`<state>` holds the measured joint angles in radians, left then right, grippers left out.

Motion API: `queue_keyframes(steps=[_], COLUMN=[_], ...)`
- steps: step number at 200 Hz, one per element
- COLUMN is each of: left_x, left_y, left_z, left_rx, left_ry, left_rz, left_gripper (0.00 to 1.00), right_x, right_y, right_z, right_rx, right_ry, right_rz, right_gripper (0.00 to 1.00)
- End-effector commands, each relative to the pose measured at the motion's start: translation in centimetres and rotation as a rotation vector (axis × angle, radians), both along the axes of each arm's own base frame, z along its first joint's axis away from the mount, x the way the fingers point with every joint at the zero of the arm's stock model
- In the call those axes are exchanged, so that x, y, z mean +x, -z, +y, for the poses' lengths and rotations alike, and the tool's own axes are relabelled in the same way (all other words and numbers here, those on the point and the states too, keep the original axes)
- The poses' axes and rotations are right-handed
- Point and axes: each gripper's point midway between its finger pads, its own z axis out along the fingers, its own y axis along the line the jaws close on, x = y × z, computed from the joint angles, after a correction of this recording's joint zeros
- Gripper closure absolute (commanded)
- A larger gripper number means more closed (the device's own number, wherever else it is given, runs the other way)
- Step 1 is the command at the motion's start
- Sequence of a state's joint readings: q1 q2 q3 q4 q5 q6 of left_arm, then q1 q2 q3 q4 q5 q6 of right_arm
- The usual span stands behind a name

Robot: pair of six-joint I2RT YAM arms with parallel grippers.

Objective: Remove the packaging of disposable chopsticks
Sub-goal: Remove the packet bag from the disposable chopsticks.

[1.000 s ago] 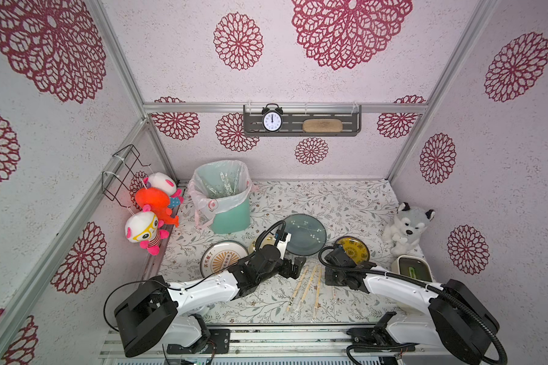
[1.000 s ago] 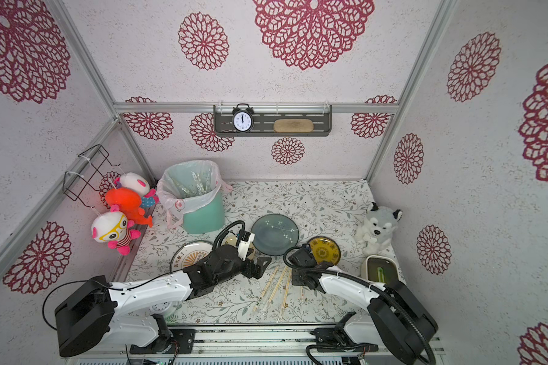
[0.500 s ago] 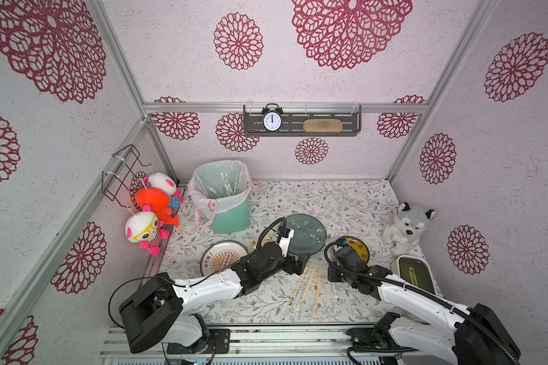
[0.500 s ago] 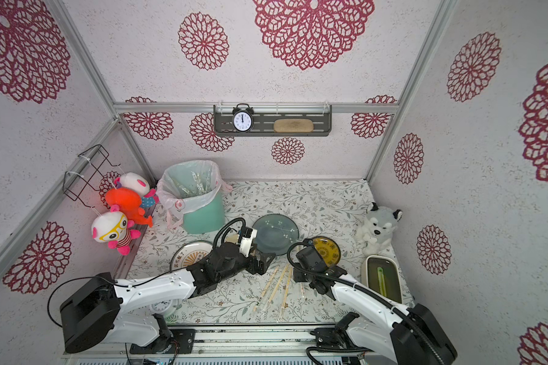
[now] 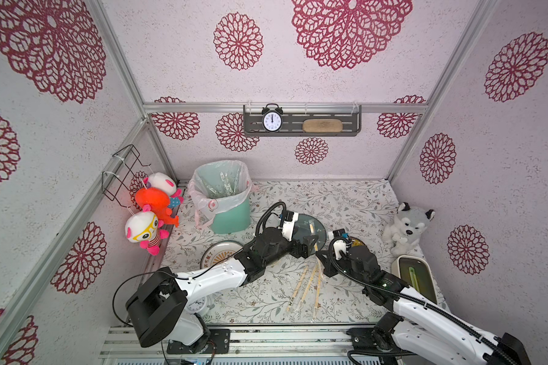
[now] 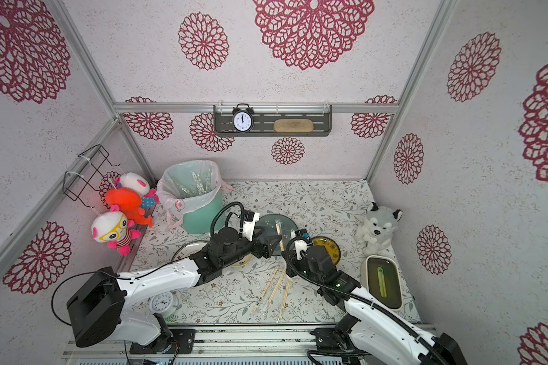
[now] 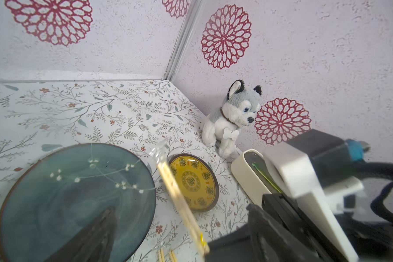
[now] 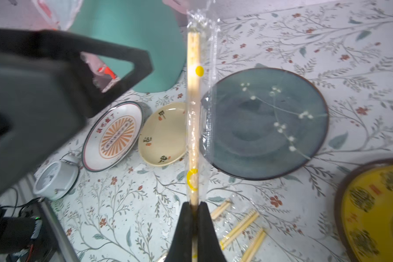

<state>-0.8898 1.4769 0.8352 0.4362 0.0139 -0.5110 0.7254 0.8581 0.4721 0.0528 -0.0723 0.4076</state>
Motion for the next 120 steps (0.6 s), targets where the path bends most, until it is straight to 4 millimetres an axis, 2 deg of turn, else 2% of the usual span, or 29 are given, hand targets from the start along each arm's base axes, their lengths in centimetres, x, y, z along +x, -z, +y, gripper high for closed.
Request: queue_keyframes(steps=[1,10,28,58,69,78,91,120], left_x=[0.4,0.4,-0.3,-1.4,-1.6,-1.8,-1.9,-2.2], left_y=[-1.0,-1.3,-1.9,-2.5,-2.6,-2.6,-2.8,-3.4], left_z=[-0.6,-0.5,-0.7,0.1,0.2,0.2,0.2,0.5], left_rx=[-0.009,-0.023,-0.057,-0.132,-0.145,-0.152,-0.162,-0.163], left_ry=[0.013,0.014,0.048,0.047,0.054,0.060,0.060,0.064], left_rz=[-0.035,-0.040,-0.047,-0.055,-0.053,-0.049,-0.050,-0.057], left_gripper=[0.14,0.19,0.41,0.59,0.76,0.86,0.94,1.00], right_x=[-0.5,-0.8,-1.1,-0.8,-0.7,-0.7,-0.8,-0.9], right_y=[-4.5,-4.9,-5.7,-5.5,-5.2,-5.1,-5.0,-4.9], right_z=[2.9,3.4,3.8,3.8,3.9,4.1,4.3,4.6], right_rx=[0.071,0.089,0.116,0.103,0.100,0.106,0.111,0.129], right_ry=[-0.132,-0.158,-0.180,-0.173,-0.172,-0.179,-0.191,-0.203], right_rz=[-0.137,-0.151,-0.180,-0.198,-0.197,-0.195,-0.194,-0.203], right_gripper=[1.00,1.00,1.00,1.00,1.00,1.00,1.00,1.00])
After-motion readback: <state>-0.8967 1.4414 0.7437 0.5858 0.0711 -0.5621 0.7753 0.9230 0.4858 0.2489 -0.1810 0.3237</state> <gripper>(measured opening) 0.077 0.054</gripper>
